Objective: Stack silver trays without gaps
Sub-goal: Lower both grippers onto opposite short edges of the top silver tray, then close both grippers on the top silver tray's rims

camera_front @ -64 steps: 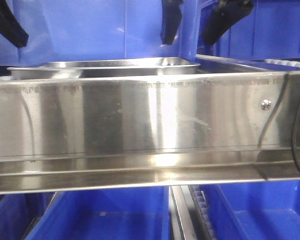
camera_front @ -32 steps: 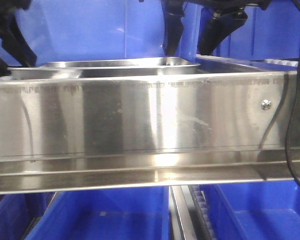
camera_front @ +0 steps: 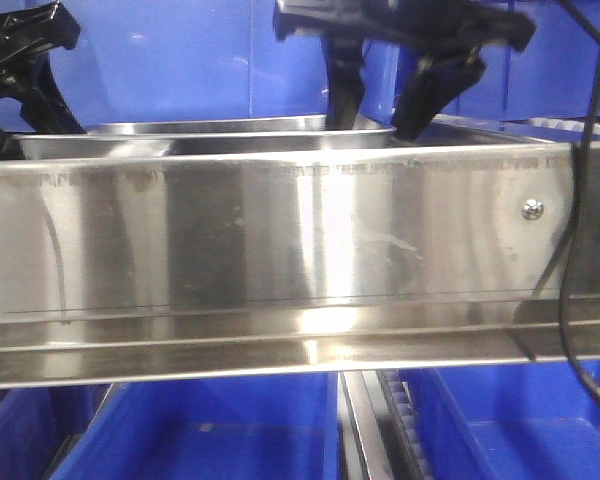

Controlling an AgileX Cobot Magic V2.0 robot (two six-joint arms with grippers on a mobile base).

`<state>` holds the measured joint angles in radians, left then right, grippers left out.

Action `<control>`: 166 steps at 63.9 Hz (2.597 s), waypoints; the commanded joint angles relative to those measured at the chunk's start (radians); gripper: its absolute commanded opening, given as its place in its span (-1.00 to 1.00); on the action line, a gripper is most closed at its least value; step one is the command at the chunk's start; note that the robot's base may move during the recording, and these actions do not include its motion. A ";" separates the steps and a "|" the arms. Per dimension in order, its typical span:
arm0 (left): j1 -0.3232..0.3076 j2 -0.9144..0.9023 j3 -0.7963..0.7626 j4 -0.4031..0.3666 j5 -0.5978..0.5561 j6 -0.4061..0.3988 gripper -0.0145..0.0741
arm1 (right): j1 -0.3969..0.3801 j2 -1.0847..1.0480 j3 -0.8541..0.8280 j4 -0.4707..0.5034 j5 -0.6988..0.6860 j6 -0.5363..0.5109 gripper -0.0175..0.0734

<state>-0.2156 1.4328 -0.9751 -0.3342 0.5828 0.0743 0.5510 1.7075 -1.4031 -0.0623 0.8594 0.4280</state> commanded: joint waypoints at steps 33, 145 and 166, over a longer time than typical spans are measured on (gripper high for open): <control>-0.001 0.002 -0.007 -0.004 -0.031 -0.001 -0.34 | -0.004 0.015 -0.011 0.009 -0.021 0.001 -0.47; -0.012 0.018 -0.007 0.034 0.036 -0.002 -0.71 | 0.000 0.016 -0.011 -0.026 0.070 0.053 -0.78; -0.012 0.018 -0.007 0.045 0.057 0.000 -0.71 | 0.049 0.000 -0.013 -0.104 0.074 0.089 -0.78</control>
<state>-0.2239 1.4468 -0.9843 -0.3219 0.5958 0.0603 0.5892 1.7191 -1.4174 -0.1084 0.8936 0.5355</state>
